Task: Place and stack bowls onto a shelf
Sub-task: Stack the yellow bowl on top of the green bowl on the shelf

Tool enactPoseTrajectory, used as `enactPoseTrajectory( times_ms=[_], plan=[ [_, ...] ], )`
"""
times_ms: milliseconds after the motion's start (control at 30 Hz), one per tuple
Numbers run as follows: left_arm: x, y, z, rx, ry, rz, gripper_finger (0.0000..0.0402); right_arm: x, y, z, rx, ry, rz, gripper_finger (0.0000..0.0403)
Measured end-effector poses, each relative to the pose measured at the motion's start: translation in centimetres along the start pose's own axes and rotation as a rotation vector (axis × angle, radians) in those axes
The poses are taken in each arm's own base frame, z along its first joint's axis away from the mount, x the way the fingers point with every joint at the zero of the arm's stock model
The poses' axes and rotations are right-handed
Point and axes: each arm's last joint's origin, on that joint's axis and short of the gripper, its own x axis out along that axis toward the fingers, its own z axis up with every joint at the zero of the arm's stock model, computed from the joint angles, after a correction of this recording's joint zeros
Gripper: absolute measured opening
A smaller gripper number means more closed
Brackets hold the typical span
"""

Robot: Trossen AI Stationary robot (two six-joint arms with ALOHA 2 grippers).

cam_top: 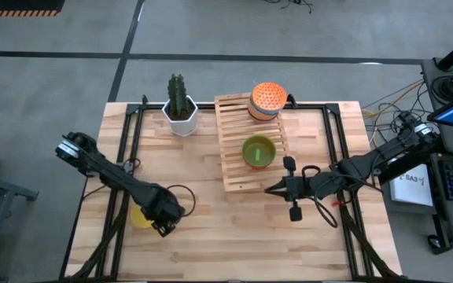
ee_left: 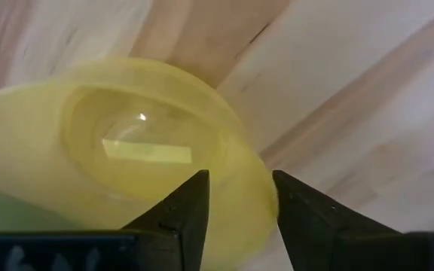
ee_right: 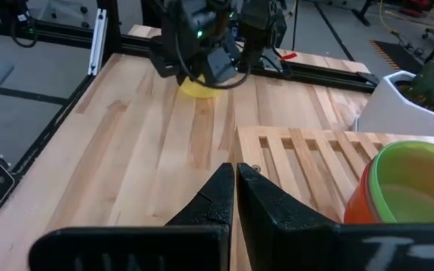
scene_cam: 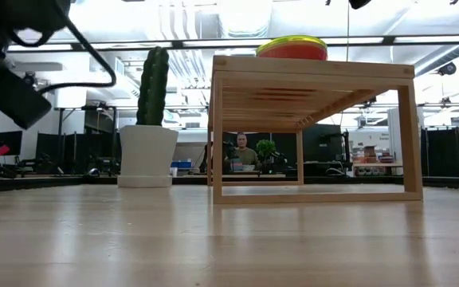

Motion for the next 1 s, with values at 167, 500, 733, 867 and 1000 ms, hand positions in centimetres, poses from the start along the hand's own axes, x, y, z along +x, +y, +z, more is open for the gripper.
enactPoseTrajectory(
  times_ms=[167, 500, 733, 867, 1000],
  plan=[
    [0.6, -0.2, 0.2, 0.05, 0.033, 0.022, 0.0101, 0.0, 0.0, 0.0, -0.023, 0.0, 0.0, 0.0009],
    [-3.7, -3.7, -0.2, 0.314, -0.032, -0.101, 0.0005, -0.1, 0.0, -0.2, -0.016, 0.03, 0.0, 0.0009],
    [-9.7, -6.6, -1.6, 0.592, -0.188, -0.165, 0.0, -0.1, 0.0, -0.7, 0.012, 0.092, 0.021, 0.0009],
    [-13.9, -7.5, -2.4, 0.671, -0.337, -0.173, 0.0, -0.1, 0.1, -0.9, 0.032, 0.116, 0.059, 0.0009],
    [-17.2, -8.0, -3.1, 0.698, -0.484, -0.18, 0.0, -0.2, 0.1, -1.0, 0.041, 0.122, 0.068, 0.0009]
  ],
)
